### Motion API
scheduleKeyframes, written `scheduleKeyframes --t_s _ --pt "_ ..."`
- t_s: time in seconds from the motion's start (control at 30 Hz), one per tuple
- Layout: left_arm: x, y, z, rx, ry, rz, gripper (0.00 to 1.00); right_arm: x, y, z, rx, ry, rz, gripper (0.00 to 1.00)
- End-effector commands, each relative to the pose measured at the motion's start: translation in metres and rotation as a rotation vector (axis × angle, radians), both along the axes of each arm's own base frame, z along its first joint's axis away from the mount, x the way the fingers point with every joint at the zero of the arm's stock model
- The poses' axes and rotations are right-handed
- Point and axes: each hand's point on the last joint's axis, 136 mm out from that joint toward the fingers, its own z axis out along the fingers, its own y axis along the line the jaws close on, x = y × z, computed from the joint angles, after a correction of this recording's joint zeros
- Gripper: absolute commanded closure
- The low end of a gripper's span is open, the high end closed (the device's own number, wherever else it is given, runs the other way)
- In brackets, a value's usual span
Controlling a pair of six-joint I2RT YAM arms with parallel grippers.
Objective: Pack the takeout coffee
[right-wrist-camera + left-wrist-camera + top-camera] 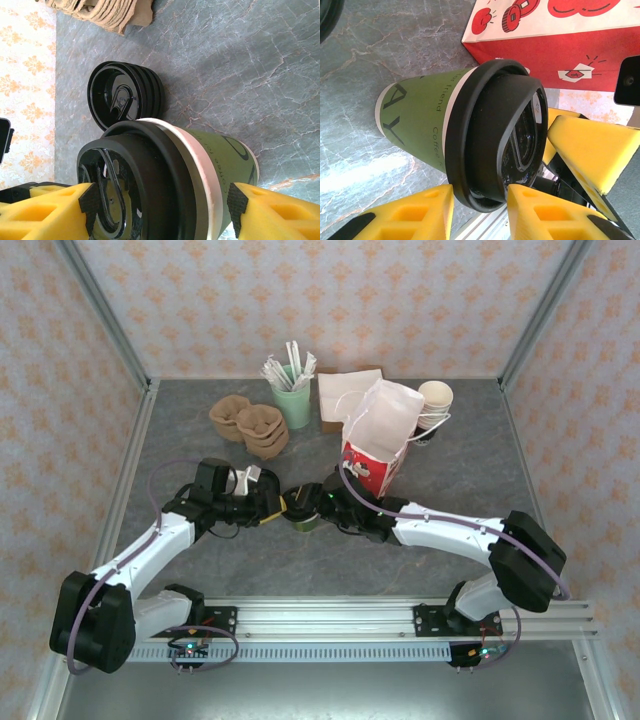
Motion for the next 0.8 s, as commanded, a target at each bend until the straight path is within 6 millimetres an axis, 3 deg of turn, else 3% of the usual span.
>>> scheduleKeyframes --t_s 0.0,0.77 --pt "0.01 0.003 0.009 0.02 -0.048 0.006 0.64 0.008 0.008 0.014 0.038 -0.023 -0.007 0.29" --pt "0.015 -0.009 0.014 0.048 -0.07 -0.029 0.63 0.009 0.007 0.015 0.029 -0.019 -0.009 0.29"
